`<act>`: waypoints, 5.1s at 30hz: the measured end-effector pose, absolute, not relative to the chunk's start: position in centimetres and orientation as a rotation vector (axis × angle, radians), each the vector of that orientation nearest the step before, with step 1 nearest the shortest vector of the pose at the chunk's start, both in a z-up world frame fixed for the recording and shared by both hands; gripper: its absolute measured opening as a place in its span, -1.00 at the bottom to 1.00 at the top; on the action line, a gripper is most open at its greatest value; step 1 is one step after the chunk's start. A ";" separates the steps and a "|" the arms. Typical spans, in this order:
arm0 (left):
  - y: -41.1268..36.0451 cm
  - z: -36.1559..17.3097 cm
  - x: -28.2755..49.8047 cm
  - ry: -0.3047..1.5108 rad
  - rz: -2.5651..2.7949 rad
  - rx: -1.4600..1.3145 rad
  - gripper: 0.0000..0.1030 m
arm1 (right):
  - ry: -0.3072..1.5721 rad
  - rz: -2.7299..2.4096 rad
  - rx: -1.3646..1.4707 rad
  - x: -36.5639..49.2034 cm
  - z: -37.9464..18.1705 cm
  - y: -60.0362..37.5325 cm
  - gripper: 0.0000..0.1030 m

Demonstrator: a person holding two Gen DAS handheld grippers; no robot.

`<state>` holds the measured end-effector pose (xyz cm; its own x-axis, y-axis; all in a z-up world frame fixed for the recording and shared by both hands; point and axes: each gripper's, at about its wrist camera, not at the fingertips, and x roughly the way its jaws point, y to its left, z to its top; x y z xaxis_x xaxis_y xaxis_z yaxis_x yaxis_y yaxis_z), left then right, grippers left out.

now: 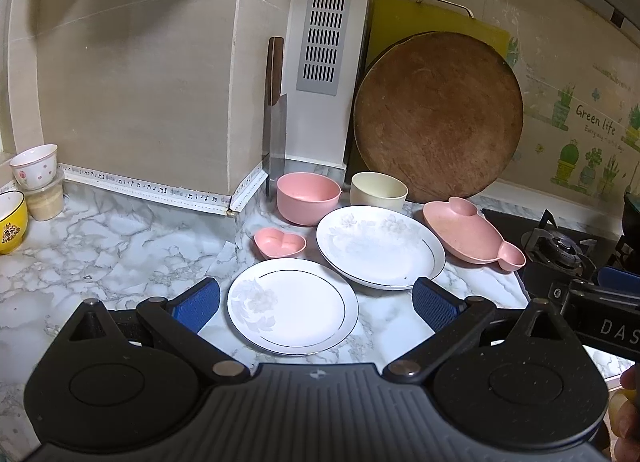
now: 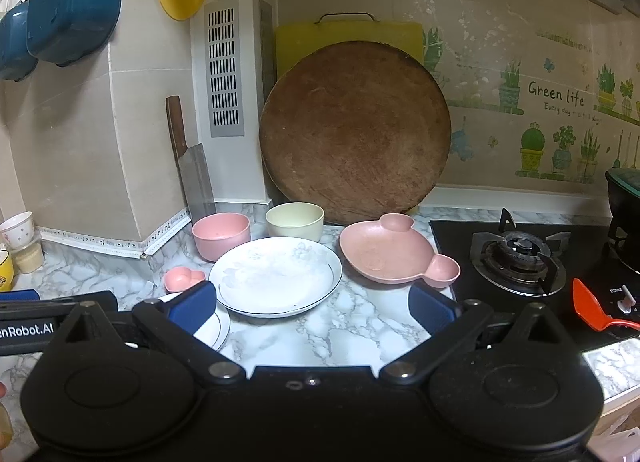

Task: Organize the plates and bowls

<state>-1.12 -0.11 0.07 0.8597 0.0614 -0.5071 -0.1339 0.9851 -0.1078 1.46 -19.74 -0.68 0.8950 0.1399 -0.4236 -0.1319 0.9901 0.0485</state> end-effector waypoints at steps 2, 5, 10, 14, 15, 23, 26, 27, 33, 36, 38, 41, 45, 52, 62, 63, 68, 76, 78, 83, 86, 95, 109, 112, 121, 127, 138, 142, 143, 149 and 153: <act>-0.2 0.0 -1.1 0.527 0.102 -0.141 1.00 | 0.440 0.141 0.018 1.4 -0.7 -19.7 1.00; -0.4 0.0 -1.2 0.526 0.102 -0.142 1.00 | 0.440 0.139 0.017 1.4 -0.7 -19.8 1.00; -0.5 -0.1 -1.2 0.528 0.102 -0.143 1.00 | 0.439 0.137 0.016 1.4 -0.7 -19.8 0.98; -0.7 -0.1 -1.1 0.527 0.102 -0.142 1.00 | 0.439 0.144 0.009 1.6 -0.6 -19.8 0.97; -0.6 -0.1 -1.1 0.527 0.102 -0.142 1.00 | 0.438 0.143 0.009 1.7 -0.6 -19.8 0.97; -0.8 0.0 -0.5 0.534 0.102 -0.141 1.00 | 0.439 0.139 0.012 2.1 -0.6 -19.8 0.98; -0.7 0.1 -0.4 0.535 0.099 -0.140 1.00 | 0.443 0.140 0.009 2.2 -0.6 -19.8 0.98; -0.8 0.1 -0.3 0.534 0.098 -0.139 1.00 | 0.446 0.141 0.008 2.3 -0.6 -19.9 0.98; -0.5 -0.1 1.6 0.543 0.074 -0.131 1.00 | 0.472 0.156 0.009 5.1 -1.0 -20.5 0.98; -0.6 -0.3 3.5 0.554 0.051 -0.123 1.00 | 0.498 0.185 -0.008 7.5 -1.4 -20.8 0.99; -0.6 -0.5 4.8 0.561 0.034 -0.107 1.00 | 0.519 0.188 -0.012 9.1 -1.8 -21.1 0.99; -0.5 -0.8 7.4 0.584 0.023 -0.099 1.00 | 0.559 0.197 -0.001 11.8 -2.6 -21.7 0.99; 0.0 -1.5 11.7 0.626 0.010 -0.107 1.00 | 0.585 0.201 -0.015 15.2 -3.8 -22.1 0.96; 0.6 -4.3 18.3 0.740 0.009 -0.107 1.00 | 0.716 0.197 0.023 20.7 -7.1 -22.7 0.77; 2.0 -6.4 24.6 0.813 0.034 -0.148 0.99 | 0.861 0.226 0.088 25.5 -9.6 -22.2 0.48; 2.1 -6.6 25.1 0.817 0.041 -0.150 0.98 | 0.875 0.225 0.100 26.0 -9.7 -22.3 0.41; 2.4 -6.9 27.1 0.832 0.046 -0.154 0.71 | 0.914 0.230 0.145 27.2 -10.4 -22.5 0.19; 3.9 -8.1 28.8 0.879 0.050 -0.227 0.36 | 0.977 0.250 0.198 28.7 -11.3 -22.9 -0.26; 4.0 -8.4 29.0 0.891 0.046 -0.232 0.29 | 0.989 0.253 0.208 28.9 -11.6 -22.8 -0.30; 3.7 -8.8 29.5 0.912 0.022 -0.229 -0.17 | 1.014 0.261 0.230 29.4 -12.1 -22.8 -0.54; 3.5 -9.0 29.8 0.924 0.014 -0.227 -0.35 | 1.016 0.263 0.236 29.5 -12.1 -22.7 -0.67; 4.0 -10.0 30.4 0.963 0.005 -0.257 -0.67 | 1.020 0.257 0.251 29.6 -12.4 -23.1 -0.81; 3.9 -10.3 30.5 0.977 -0.002 -0.243 -0.75 | 1.026 0.249 0.260 29.2 -12.2 -23.5 -0.83; 3.7 -10.4 30.4 0.971 -0.029 -0.235 -0.76 | 1.031 0.245 0.259 28.8 -12.1 -23.9 -0.83; 2.3 -10.4 29.3 0.976 -0.085 -0.238 -0.76 | 1.036 0.225 0.283 26.8 -11.6 -25.8 -0.83; 1.2 -9.9 28.0 0.967 -0.111 -0.225 -0.76 | 1.029 0.212 0.300 25.0 -11.2 -26.8 -0.82; -1.1 -8.3 23.8 0.958 -0.160 -0.210 -0.76 | 1.013 0.192 0.312 20.2 -10.1 -29.8 -0.82; -2.4 -8.0 22.2 0.958 -0.171 -0.216 -0.76 | 1.001 0.177 0.315 18.3 -9.7 -30.9 -0.82; -2.8 -7.9 21.8 0.959 -0.175 -0.216 -0.76 | 1.000 0.171 0.318 18.0 -9.7 -31.3 -0.82; -4.9 -7.8 19.9 0.958 -0.221 -0.217 -0.76 | 0.999 0.144 0.319 16.1 -9.9 -33.6 -0.82; -6.5 -8.1 19.0 0.959 -0.244 -0.206 -0.76 | 0.998 0.121 0.311 15.3 -10.1 -34.8 -0.82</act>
